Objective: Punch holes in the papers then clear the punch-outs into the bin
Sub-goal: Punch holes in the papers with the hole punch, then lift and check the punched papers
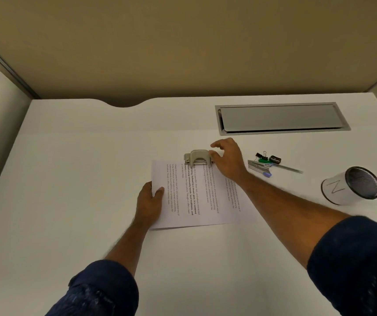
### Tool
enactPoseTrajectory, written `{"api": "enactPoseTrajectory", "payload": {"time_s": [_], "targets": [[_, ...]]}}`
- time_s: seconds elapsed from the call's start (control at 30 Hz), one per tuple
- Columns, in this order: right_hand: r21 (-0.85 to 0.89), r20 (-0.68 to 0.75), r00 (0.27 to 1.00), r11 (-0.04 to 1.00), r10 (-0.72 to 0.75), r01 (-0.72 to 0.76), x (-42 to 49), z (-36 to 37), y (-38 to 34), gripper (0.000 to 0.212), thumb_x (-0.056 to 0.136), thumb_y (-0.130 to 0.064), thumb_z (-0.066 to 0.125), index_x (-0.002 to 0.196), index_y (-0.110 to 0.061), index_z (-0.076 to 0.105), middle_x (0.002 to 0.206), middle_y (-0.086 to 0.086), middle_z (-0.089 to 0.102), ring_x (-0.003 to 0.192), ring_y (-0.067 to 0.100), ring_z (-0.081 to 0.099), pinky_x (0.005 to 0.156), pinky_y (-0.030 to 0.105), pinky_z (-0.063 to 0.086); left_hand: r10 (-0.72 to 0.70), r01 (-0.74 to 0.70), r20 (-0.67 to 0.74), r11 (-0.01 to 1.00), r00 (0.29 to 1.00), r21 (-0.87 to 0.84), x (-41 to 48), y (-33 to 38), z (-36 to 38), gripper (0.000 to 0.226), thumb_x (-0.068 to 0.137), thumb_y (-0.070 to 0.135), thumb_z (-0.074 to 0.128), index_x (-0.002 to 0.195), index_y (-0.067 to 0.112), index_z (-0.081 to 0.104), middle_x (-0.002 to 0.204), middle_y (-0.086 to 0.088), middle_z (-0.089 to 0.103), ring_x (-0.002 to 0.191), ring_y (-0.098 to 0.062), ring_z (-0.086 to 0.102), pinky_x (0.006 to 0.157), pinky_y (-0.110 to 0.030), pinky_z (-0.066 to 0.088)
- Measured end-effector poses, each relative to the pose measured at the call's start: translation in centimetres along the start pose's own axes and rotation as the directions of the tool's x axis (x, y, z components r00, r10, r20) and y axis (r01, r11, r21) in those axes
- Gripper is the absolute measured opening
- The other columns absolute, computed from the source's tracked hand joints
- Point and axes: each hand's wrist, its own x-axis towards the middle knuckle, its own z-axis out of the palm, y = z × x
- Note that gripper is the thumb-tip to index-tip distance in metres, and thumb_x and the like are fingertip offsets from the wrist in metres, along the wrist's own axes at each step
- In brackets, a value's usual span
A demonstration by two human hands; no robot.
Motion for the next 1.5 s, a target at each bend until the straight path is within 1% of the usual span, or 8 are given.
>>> {"api": "enactPoseTrajectory", "payload": {"time_s": [0.13, 0.37, 0.5, 0.8, 1.07, 1.27, 1.43, 1.5], "targets": [[0.025, -0.023, 0.999, 0.999, 0.027, -0.026, -3.1, -1.2, 1.9, 0.014, 0.088, -0.014, 0.067, 0.102, -0.013, 0.066, 0.105, 0.004, 0.061, 0.086, 0.01, 0.056, 0.082, 0.027, 0.051, -0.046, 0.046, 0.028, 0.999, 0.999, -0.024, 0.2, 0.2, -0.2, 0.028, 0.099, 0.016, 0.052, 0.123, 0.002, 0.056, 0.12, -0.014, 0.065, 0.096, -0.025, 0.063, 0.076, -0.031, 0.049], [0.017, -0.092, 0.948, 0.952, 0.306, -0.305, -7.8, -3.1, 6.1, 0.027, 0.085, -0.013, 0.069, 0.11, -0.006, 0.062, 0.109, 0.01, 0.065, 0.097, 0.019, 0.061, 0.085, 0.029, 0.049, -0.083, 0.086, 0.072, 0.996, 0.994, -0.039, 0.3, 0.6, -0.4, 0.029, 0.098, 0.017, 0.055, 0.124, 0.004, 0.056, 0.118, -0.013, 0.067, 0.092, -0.026, 0.067, 0.067, -0.026, 0.052], [0.05, -0.051, 0.896, 0.897, 0.442, -0.439, -8.4, -3.4, 7.0, 0.038, 0.084, -0.02, 0.071, 0.115, -0.003, 0.057, 0.099, 0.004, 0.056, 0.092, 0.02, 0.058, 0.078, 0.027, 0.042, -0.09, 0.091, 0.068, 0.996, 0.994, -0.011, 0.3, 0.6, -0.4, 0.03, 0.097, 0.014, 0.054, 0.125, 0.002, 0.056, 0.121, -0.016, 0.066, 0.097, -0.03, 0.066, 0.076, -0.035, 0.052], [0.092, 0.009, 0.873, 0.869, 0.488, -0.487, -9.2, -3.4, 7.5, 0.042, 0.083, -0.022, 0.073, 0.118, -0.006, 0.056, 0.102, 0.002, 0.053, 0.091, 0.015, 0.052, 0.081, 0.027, 0.042, -0.082, 0.081, 0.063, 0.996, 0.995, 0.027, -0.5, 0.0, -0.5, 0.03, 0.099, 0.013, 0.052, 0.127, 0.004, 0.051, 0.122, -0.014, 0.062, 0.096, -0.027, 0.062, 0.081, -0.038, 0.051], [0.099, 0.05, 0.873, 0.867, 0.485, -0.488, -10.6, -3.9, 7.4, 0.041, 0.083, -0.022, 0.073, 0.118, -0.01, 0.056, 0.102, 0.001, 0.054, 0.092, 0.014, 0.053, 0.081, 0.026, 0.041, -0.068, 0.071, 0.08, 0.997, 0.995, -0.037, -2.9, -1.3, -0.7, 0.026, 0.1, 0.013, 0.05, 0.126, 0.012, 0.05, 0.113, -0.006, 0.062, 0.086, -0.013, 0.064, 0.065, -0.022, 0.049], [0.11, 0.079, 0.862, 0.855, 0.5, -0.506, -12.0, -4.8, 7.7, 0.038, 0.085, -0.025, 0.071, 0.118, -0.011, 0.055, 0.101, 0.004, 0.057, 0.094, 0.019, 0.057, 0.085, 0.032, 0.047, -0.097, 0.104, 0.074, 0.99, 0.993, -0.093, -4.5, -2.0, -1.1, 0.026, 0.1, 0.012, 0.049, 0.125, 0.01, 0.054, 0.113, -0.009, 0.065, 0.096, -0.026, 0.066, 0.079, -0.037, 0.052], [0.151, -0.036, 0.868, 0.861, 0.495, -0.485, -15.2, -5.2, 7.8, 0.025, 0.088, -0.031, 0.067, 0.091, -0.008, 0.058, 0.085, 0.006, 0.062, 0.083, 0.023, 0.059, 0.073, 0.031, 0.047, -0.105, 0.111, 0.057, 0.986, 0.993, -0.123, -6.0, -2.1, -1.4, 0.025, 0.101, 0.014, 0.049, 0.125, 0.011, 0.053, 0.113, -0.008, 0.065, 0.09, -0.019, 0.066, 0.075, -0.033, 0.05], [0.151, -0.161, 0.859, 0.872, 0.486, -0.465, -17.5, -5.2, 7.4, 0.038, 0.091, -0.037, 0.062, 0.074, -0.004, 0.056, 0.069, 0.007, 0.061, 0.069, 0.027, 0.058, 0.062, 0.033, 0.045, -0.112, 0.117, 0.044, 0.984, 0.993, -0.137, -6.6, -2.1, -1.4, 0.025, 0.101, 0.014, 0.049, 0.126, 0.01, 0.053, 0.114, -0.008, 0.065, 0.089, -0.017, 0.065, 0.072, -0.031, 0.05]]}}
